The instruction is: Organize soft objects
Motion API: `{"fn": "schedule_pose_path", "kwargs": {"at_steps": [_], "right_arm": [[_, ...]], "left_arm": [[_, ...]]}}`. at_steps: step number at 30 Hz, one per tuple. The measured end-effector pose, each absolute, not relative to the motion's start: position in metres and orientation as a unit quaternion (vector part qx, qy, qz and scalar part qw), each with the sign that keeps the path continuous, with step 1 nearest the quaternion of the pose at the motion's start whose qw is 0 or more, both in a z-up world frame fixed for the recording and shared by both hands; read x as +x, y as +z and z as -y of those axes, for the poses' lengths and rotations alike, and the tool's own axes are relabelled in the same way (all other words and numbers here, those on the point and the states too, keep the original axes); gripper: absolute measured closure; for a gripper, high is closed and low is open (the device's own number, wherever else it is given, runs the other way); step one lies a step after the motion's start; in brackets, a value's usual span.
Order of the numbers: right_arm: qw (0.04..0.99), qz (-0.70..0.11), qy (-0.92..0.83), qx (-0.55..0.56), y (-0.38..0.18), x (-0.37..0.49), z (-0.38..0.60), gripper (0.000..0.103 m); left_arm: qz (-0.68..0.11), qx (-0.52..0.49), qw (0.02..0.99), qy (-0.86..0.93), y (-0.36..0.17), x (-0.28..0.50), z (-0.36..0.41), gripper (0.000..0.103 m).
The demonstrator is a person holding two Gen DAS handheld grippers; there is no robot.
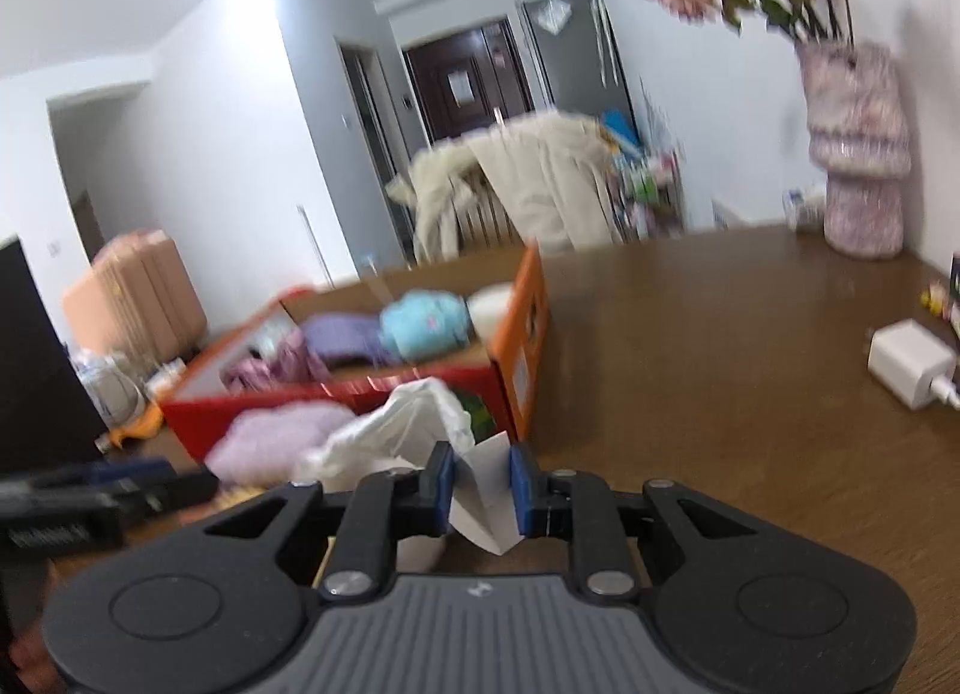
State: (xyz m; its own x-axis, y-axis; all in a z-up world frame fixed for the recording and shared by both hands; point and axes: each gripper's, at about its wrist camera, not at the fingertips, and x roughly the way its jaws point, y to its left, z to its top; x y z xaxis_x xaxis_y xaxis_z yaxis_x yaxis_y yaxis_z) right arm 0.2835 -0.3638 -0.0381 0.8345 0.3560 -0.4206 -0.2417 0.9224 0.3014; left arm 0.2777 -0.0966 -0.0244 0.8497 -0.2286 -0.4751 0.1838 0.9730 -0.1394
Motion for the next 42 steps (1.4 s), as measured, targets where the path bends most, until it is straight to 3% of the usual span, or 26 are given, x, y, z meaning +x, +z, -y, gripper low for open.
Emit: {"fn": "schedule_pose_path", "kwargs": {"at_steps": [6, 14, 16, 17, 18, 20, 24, 26, 29, 32, 35, 36, 42], "right_arm": [[0.938, -0.206, 0.257, 0.108, -0.015, 0.259, 0.343, 0.084], [0.902, -0.257, 0.337, 0.082, -0.027, 0.248, 0.291, 0.084], [0.898, -0.263, 0.342, 0.085, -0.031, 0.242, 0.280, 0.083], [0.897, -0.268, 0.341, 0.083, -0.033, 0.241, 0.274, 0.083], [0.896, -0.274, 0.340, 0.079, -0.035, 0.240, 0.267, 0.083], [0.892, -0.290, 0.339, 0.073, -0.041, 0.238, 0.255, 0.080], [0.888, -0.315, 0.332, 0.053, -0.050, 0.233, 0.244, 0.077], [0.891, -0.314, 0.325, 0.045, -0.050, 0.230, 0.242, 0.065], [0.905, -0.294, 0.304, 0.049, -0.039, 0.229, 0.248, 0.063], [0.922, -0.264, 0.275, 0.062, -0.026, 0.239, 0.258, 0.064], [0.935, -0.251, 0.241, 0.067, -0.018, 0.255, 0.264, 0.063], [0.938, -0.252, 0.227, 0.067, -0.017, 0.262, 0.266, 0.063], [0.944, -0.265, 0.177, 0.083, -0.020, 0.286, 0.279, 0.062]], "left_arm": [[-0.216, -0.095, 0.957, -0.172, -0.012, 0.257, 0.085, 0.025], [-0.277, -0.184, 0.923, -0.192, -0.024, 0.248, 0.056, 0.027], [-0.298, -0.206, 0.912, -0.192, -0.033, 0.249, 0.050, 0.032], [-0.306, -0.217, 0.907, -0.194, -0.038, 0.248, 0.047, 0.041], [-0.314, -0.227, 0.900, -0.197, -0.043, 0.248, 0.044, 0.057], [-0.328, -0.237, 0.892, -0.202, -0.050, 0.251, 0.037, 0.074], [-0.338, -0.224, 0.897, -0.174, -0.053, 0.253, 0.020, 0.084], [-0.323, -0.221, 0.907, -0.155, -0.047, 0.254, 0.007, 0.085], [-0.288, -0.177, 0.937, -0.089, -0.035, 0.262, -0.005, 0.084], [-0.276, -0.181, 0.942, -0.066, -0.031, 0.282, -0.016, 0.076], [-0.277, -0.166, 0.944, -0.063, -0.029, 0.300, -0.013, 0.032], [-0.272, -0.158, 0.948, -0.050, -0.028, 0.302, -0.011, 0.026], [-0.283, -0.157, 0.944, -0.060, -0.035, 0.306, -0.014, 0.025]]}}
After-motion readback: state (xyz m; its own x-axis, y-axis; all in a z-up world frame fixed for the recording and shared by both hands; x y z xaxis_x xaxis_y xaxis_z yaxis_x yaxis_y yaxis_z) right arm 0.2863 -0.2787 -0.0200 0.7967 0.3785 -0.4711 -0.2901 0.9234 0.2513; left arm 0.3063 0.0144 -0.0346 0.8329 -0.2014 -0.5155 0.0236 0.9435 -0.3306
